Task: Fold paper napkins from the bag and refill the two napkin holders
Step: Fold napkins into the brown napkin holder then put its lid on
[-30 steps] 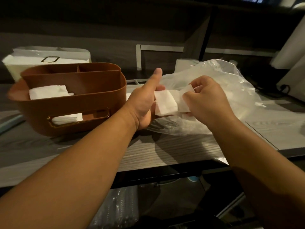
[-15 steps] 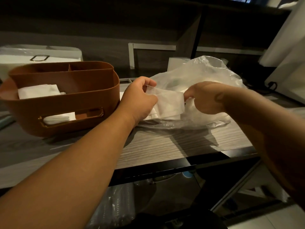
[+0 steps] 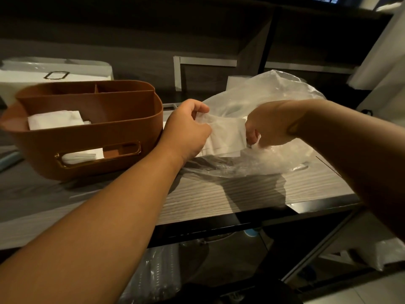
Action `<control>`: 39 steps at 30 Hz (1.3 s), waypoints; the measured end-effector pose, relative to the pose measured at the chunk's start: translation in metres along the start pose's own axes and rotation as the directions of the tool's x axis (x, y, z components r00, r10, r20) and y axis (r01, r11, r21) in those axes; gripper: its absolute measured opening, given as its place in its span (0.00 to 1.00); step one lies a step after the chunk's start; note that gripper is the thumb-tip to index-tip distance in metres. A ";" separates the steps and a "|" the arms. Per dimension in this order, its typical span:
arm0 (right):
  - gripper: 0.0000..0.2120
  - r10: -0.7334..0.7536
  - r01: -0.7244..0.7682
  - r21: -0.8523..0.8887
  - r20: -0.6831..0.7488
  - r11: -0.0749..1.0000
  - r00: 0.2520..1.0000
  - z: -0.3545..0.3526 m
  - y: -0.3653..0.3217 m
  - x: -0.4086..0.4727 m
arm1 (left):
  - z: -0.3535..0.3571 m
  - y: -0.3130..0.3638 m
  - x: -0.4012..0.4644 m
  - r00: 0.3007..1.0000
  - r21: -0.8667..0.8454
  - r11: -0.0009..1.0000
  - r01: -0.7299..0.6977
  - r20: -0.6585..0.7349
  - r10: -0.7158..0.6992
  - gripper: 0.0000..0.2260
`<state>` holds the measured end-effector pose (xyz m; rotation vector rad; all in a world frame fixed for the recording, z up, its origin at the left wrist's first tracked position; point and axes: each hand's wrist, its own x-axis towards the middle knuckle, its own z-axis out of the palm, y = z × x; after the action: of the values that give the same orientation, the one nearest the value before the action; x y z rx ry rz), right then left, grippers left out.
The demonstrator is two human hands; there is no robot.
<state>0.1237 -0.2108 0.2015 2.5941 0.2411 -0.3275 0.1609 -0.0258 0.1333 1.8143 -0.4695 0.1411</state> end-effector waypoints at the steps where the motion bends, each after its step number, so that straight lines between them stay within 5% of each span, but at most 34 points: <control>1: 0.12 0.013 -0.012 0.029 -0.027 0.999 1.000 0.000 0.002 -0.002 | 0.000 0.000 0.000 1.000 -0.011 1.000 -0.007 -0.006 0.007 0.18; 9: 0.03 0.292 -0.088 0.545 -0.300 0.834 0.908 0.003 0.012 -0.012 | -0.004 0.018 -0.021 0.989 -0.163 0.980 -0.117 -0.110 0.100 0.16; 14: 0.03 0.499 0.044 0.905 -0.273 0.422 0.822 -0.012 0.000 -0.018 | -0.021 0.036 -0.049 0.990 -0.192 0.978 -0.080 -0.131 0.055 0.17; 17: 0.02 0.554 0.074 0.934 -0.269 0.348 0.788 -0.021 -0.009 -0.017 | -0.040 0.035 -0.071 0.995 -0.173 0.984 0.034 -0.084 -0.049 0.17; 26: 0.05 0.555 0.286 0.888 -0.450 0.359 0.700 -0.052 -0.045 -0.031 | -0.098 0.004 -0.112 0.934 -0.072 0.936 0.345 -0.077 -0.350 0.16; 29: 0.07 0.474 0.359 0.909 -0.417 0.212 0.776 -0.069 -0.065 -0.043 | -0.107 -0.003 -0.118 0.924 -0.118 0.922 0.368 -0.065 -0.377 0.17; 32: 0.08 0.148 0.285 0.957 -0.274 -0.058 0.950 -0.081 -0.090 -0.050 | -0.112 -0.003 -0.124 0.912 -0.283 0.876 0.391 -0.007 -0.409 0.17; 34: 0.07 -0.017 0.206 0.978 -0.206 -0.015 0.978 -0.079 -0.111 -0.043 | -0.112 -0.003 -0.124 0.915 -0.326 0.865 0.381 -0.005 -0.404 0.17; 37: 0.05 -0.041 0.257 0.904 -0.259 0.342 0.965 -0.063 -0.151 -0.022 | -0.112 -0.008 -0.125 0.923 -0.266 0.896 0.357 -0.046 -0.382 0.12; 39: 0.07 -0.038 0.317 0.838 -0.336 0.443 0.941 -0.054 -0.168 -0.013 | -0.113 -0.007 -0.128 0.912 -0.249 0.894 0.373 -0.080 -0.403 0.10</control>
<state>0.0827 -0.0412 0.1723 3.7109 0.5828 -0.1781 0.0633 0.1134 0.1176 1.6236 -0.0193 -0.0707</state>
